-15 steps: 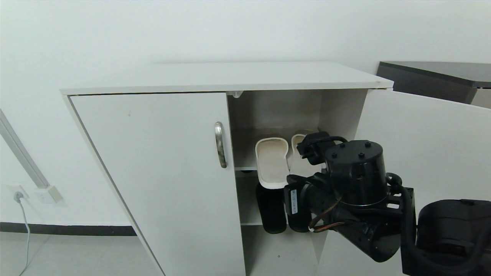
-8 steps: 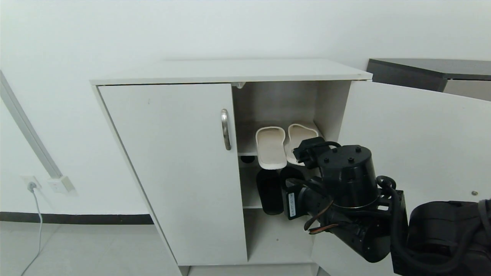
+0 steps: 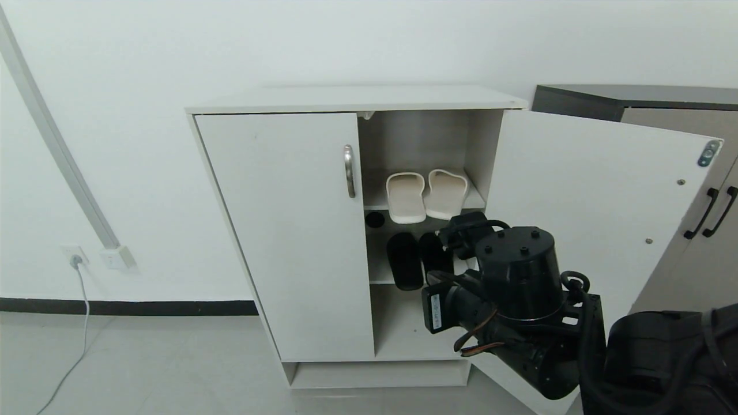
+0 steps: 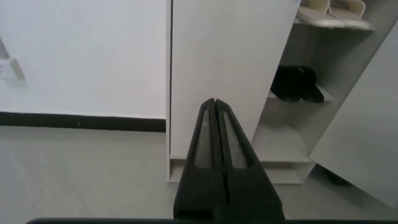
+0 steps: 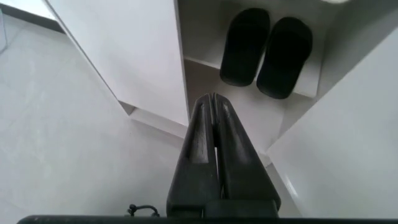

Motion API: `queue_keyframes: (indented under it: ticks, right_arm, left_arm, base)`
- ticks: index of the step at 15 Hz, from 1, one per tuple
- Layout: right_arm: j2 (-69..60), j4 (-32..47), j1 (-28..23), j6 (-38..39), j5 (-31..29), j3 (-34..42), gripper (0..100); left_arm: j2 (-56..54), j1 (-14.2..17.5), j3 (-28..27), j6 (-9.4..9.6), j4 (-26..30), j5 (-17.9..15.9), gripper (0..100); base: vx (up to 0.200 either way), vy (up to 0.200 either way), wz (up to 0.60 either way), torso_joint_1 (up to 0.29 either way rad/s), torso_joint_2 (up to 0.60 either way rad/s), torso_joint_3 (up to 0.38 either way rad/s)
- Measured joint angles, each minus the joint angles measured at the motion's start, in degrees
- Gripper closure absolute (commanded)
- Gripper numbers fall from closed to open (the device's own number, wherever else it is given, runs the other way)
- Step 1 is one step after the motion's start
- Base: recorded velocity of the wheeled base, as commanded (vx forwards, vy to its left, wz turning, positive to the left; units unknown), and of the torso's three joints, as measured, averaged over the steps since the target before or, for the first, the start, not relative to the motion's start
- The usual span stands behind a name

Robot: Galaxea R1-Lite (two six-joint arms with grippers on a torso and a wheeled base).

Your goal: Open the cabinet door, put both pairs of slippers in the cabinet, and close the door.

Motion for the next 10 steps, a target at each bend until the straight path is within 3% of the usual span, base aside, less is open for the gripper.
queue_keyframes:
  ticks: [10]
  right_arm:
    - [1.8, -2.3, -1.2, -1.8, 0.0, 2.1, 100]
  left_arm:
    - [0.0, 0.0, 0.0, -0.04, 0.0, 0.0, 100]
  base:
    - [0.0, 0.0, 0.0, 0.0, 0.0, 0.0]
